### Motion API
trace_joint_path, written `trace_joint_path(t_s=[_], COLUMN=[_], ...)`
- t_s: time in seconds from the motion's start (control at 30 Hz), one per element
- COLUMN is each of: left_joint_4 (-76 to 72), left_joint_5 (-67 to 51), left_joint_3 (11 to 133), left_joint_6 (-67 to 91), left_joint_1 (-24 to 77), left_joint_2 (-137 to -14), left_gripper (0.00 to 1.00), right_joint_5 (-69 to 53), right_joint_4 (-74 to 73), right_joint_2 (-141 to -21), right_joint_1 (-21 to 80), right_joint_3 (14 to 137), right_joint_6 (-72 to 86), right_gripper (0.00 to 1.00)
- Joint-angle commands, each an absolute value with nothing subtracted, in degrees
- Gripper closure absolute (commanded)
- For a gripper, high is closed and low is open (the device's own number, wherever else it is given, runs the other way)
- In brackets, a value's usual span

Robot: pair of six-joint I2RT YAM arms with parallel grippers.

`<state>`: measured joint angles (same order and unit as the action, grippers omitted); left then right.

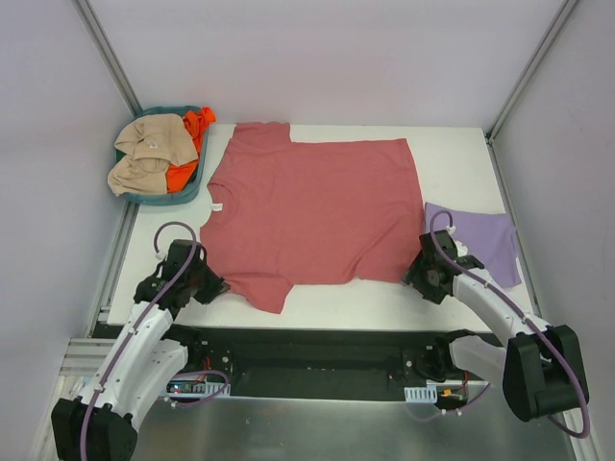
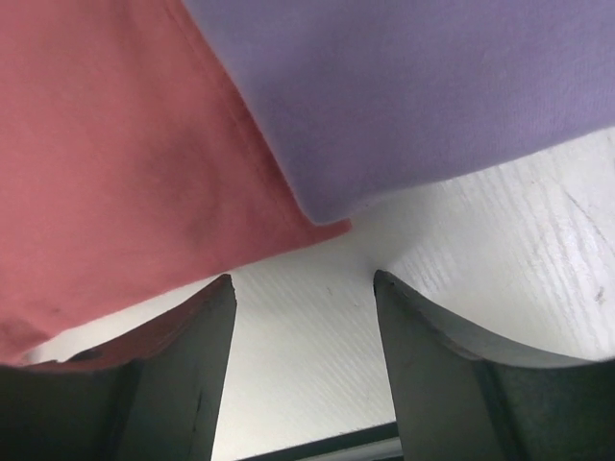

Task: Fold and stack the t-shirts
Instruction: Grap the side of the flattened tshirt closest away from the robot with both arms, then fold the flattened tshirt in 1/3 of the way

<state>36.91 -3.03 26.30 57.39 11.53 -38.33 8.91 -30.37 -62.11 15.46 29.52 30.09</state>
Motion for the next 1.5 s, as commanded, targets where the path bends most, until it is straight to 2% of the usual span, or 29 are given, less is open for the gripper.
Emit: trace_joint_path(t_s=[0.0,0.23,0.33,0.4,0.6,0.77,1.1,1.47], left_joint_4=[37.7,37.7,37.8,37.8,42.9,49.6,49.7,30.7], left_joint_5=[-4.9,-5.3,-5.1,-5.1,-0.4,6.6,4.6,1.8], left_joint_3=[24.7,24.5,24.7,24.7,27.7,30.5,30.5,38.4], left_joint_6=[56.5,56.8,57.0,56.9,57.0,57.1,57.1,53.4], left_joint_1=[11.2,11.2,11.2,11.2,11.2,11.2,11.2,11.2], left_joint_2=[-38.1,-37.1,-36.4,-36.1,-35.6,-31.7,-29.4,-43.0], left_gripper=[1.0,1.0,1.0,1.0,1.0,1.0,1.0,1.0], right_joint_5=[12.7,15.0,14.7,14.2,13.2,12.4,5.9,5.3], right_joint_4=[-26.7,-22.6,-21.7,-21.4,-24.2,-31.9,-38.0,-36.3], right_joint_2=[-62.3,-63.9,-65.4,-66.2,-62.3,-56.1,-46.9,-56.7], right_joint_1=[15.3,15.3,15.3,15.4,16.0,16.7,18.1,17.3], right_joint_3=[27.6,26.2,26.7,26.8,26.1,26.3,24.3,36.6], right_joint_6=[34.0,36.0,36.4,36.5,35.2,32.6,31.3,27.1], right_gripper=[0.38,0.38,0.43,0.51,0.99,0.99,0.99,0.99])
